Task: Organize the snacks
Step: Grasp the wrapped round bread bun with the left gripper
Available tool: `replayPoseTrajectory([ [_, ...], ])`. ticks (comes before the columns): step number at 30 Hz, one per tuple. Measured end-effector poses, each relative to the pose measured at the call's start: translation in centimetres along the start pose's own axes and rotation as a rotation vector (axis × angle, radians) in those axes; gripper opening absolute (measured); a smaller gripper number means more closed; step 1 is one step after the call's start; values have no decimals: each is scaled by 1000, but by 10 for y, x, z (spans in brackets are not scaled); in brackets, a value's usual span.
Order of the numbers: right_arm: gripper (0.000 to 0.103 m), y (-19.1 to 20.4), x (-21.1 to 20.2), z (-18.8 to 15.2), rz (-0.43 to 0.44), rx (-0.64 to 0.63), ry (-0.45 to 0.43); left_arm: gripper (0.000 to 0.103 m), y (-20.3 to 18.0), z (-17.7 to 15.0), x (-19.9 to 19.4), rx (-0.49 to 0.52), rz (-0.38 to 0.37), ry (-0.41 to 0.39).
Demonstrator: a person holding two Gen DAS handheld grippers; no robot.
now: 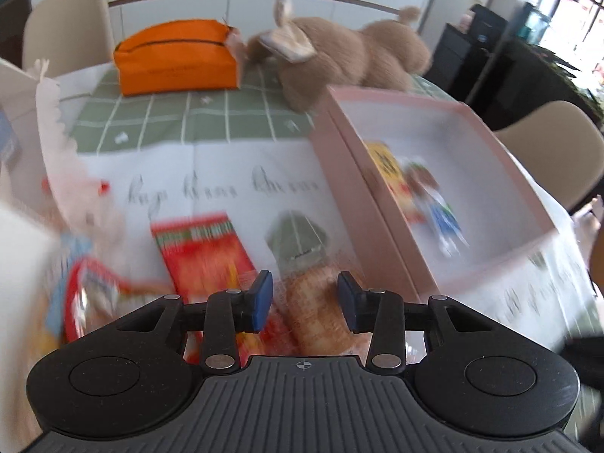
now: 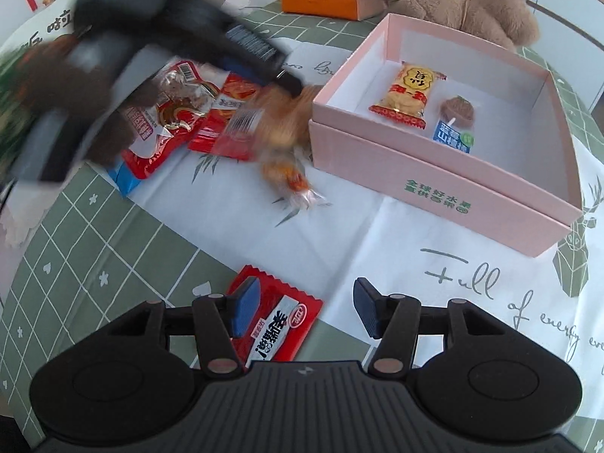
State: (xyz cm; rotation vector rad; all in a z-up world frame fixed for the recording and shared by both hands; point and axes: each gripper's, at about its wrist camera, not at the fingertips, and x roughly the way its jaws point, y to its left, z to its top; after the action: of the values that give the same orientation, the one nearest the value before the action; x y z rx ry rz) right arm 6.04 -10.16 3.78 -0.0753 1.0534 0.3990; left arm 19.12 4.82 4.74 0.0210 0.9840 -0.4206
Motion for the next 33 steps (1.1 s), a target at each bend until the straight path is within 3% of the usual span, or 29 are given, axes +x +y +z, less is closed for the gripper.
replayPoseTrajectory([
  [5,55,7,-4,3,-32,-12,-49,44,-7,-40,-21,0,-46,11],
  [9,54,15,7,9,-49,-59,-64,42,-9,-57,-36,21,24,36],
  [10,45,15,11,10,-38,-64,-48,42,-8,-59,-41,8,29,29],
  [12,31,14,15,9,-5,-56,-29,42,-3,-59,-50,-57,13,0],
  [14,31,12,13,7,7,-40,-19,42,1,-52,-55,-149,2,-26],
  [18,30,4,9,-2,-50,-50,-14,42,-8,-33,-37,-255,13,-38],
  [20,30,-2,7,-6,-72,-48,-7,42,-19,-26,-20,-239,81,-19],
  [22,30,-8,4,-9,-72,-40,-6,57,-29,-26,-8,-201,114,-25],
  [24,30,-12,1,-13,-69,-34,-4,58,-35,-28,-6,-163,128,-29],
  [28,31,-19,-1,-20,-90,-11,-2,63,-41,-33,-6,-97,105,20],
  [33,34,-11,-3,-23,-94,-26,14,70,-44,-35,5,-92,81,112],
])
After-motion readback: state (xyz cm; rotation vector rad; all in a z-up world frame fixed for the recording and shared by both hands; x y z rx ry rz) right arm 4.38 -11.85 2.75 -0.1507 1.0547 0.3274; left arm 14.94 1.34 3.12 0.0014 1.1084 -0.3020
